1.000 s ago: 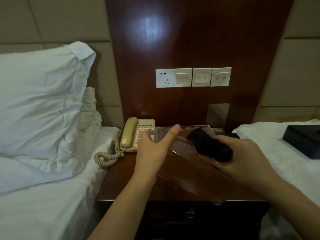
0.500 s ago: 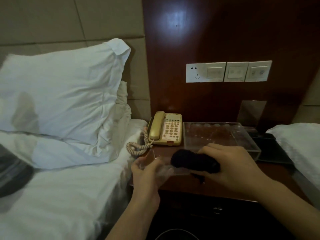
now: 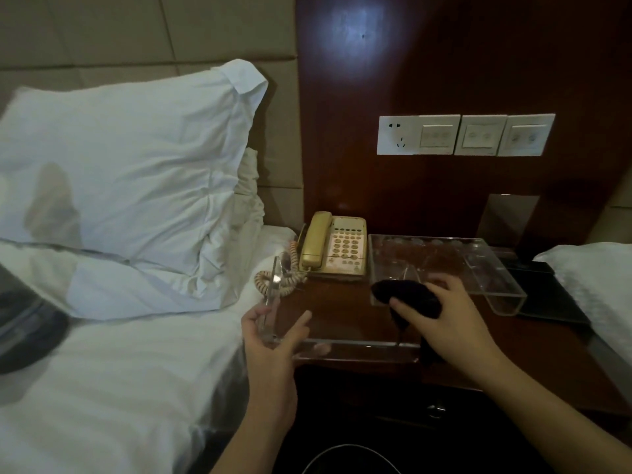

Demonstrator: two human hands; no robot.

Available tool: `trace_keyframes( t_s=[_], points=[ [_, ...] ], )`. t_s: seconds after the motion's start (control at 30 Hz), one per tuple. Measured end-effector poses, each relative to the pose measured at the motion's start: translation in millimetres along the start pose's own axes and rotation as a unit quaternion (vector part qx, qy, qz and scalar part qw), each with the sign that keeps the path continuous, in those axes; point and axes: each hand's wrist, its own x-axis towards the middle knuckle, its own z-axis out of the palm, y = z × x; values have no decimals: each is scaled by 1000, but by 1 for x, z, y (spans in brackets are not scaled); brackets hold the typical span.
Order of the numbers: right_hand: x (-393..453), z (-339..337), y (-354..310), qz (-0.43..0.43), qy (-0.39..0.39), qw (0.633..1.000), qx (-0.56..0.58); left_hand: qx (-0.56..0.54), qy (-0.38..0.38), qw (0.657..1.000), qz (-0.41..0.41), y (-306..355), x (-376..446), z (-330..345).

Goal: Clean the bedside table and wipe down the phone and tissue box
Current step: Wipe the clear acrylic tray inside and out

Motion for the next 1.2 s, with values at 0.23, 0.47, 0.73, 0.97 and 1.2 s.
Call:
trace_keyframes(
  t_s=[0.23, 0.47, 0.73, 0.97, 1.2],
  points=[
    [-11, 16, 6, 139, -55, 959, 242, 1, 16, 1000, 8, -7, 3, -24],
    [-16, 31, 0, 129, -60, 954, 264, 3, 78, 997, 10, -9, 13, -38],
    [-22, 37, -4, 116, -61, 940, 315, -32, 120, 992, -11, -17, 16, -35],
    [-13, 27, -16, 88, -11, 932, 352, -61, 57, 996, 9, -12, 22, -23],
    [18, 13, -22, 134, 11, 908, 396, -99, 74, 992, -3, -20, 57, 10]
  ],
)
